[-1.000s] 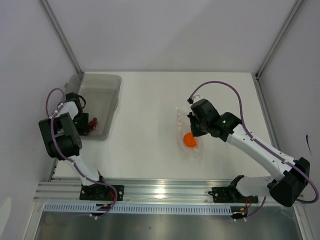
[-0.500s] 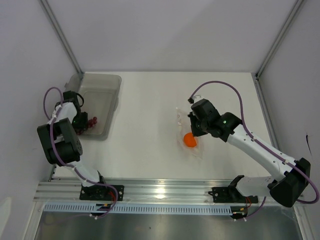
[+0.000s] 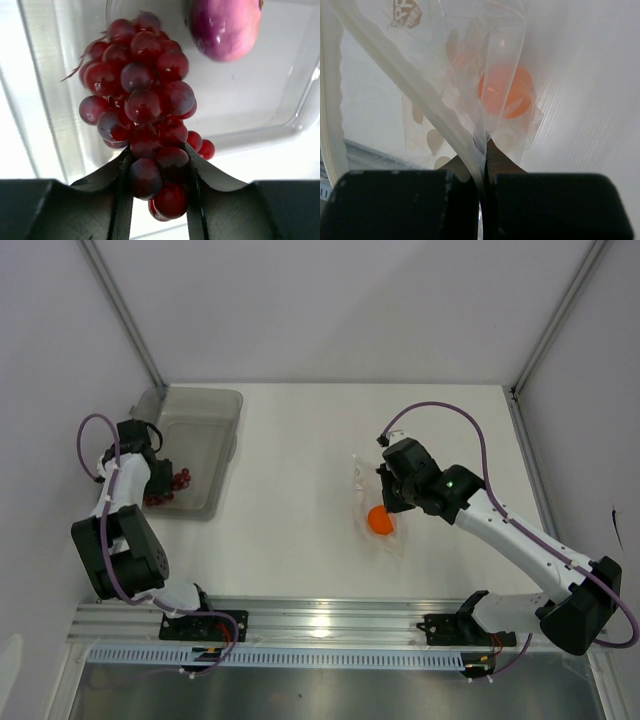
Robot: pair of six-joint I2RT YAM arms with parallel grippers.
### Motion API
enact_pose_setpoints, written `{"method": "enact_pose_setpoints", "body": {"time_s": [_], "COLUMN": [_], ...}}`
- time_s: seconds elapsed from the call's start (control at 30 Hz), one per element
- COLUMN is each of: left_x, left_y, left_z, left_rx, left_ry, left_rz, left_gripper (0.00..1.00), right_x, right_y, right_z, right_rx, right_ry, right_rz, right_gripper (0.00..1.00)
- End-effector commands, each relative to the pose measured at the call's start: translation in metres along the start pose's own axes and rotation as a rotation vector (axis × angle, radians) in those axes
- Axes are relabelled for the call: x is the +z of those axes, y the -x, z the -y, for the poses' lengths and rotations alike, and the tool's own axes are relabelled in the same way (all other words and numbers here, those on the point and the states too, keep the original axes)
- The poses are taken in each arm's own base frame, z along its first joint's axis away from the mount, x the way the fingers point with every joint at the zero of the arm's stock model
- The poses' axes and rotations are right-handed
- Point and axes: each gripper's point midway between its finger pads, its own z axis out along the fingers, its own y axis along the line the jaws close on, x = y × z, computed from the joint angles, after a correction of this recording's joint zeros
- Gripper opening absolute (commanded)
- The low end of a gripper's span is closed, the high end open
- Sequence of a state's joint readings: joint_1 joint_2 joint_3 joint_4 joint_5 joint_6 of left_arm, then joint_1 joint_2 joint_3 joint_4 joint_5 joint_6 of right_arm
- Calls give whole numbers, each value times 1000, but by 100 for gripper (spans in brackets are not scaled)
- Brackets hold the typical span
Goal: Place the food in the zip-top bag and seal the zipper
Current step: Pick up the fake fruit from the bin.
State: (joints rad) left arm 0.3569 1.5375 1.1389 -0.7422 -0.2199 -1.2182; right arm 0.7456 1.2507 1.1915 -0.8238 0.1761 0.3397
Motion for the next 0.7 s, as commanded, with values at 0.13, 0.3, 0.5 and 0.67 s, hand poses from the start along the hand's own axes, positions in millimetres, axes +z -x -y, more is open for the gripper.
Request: {"method": "enact_pose_setpoints", "body": {"time_s": [0.13,0.3,0.5,0.67], "left_x": [-44,-81,-125,-174], "left_y": [-13,-31,-68,-113], "left_z": [8,14,20,25], "left_rx": [70,126,240,418], "left_ry": [-148,-261,-451,-659], "left_rz": [-12,-27,-105,-239], "left_gripper": [34,33,34,33], "right_x": [-1,1,1,0], "right_y": [11,12,13,14], "right_z": [3,2,0,3], "right_rx": [15,28,38,47], "right_ry": [-27,-25,-28,-45], "right_rz": [38,34,29,30], "right_gripper": [0,0,0,0]}}
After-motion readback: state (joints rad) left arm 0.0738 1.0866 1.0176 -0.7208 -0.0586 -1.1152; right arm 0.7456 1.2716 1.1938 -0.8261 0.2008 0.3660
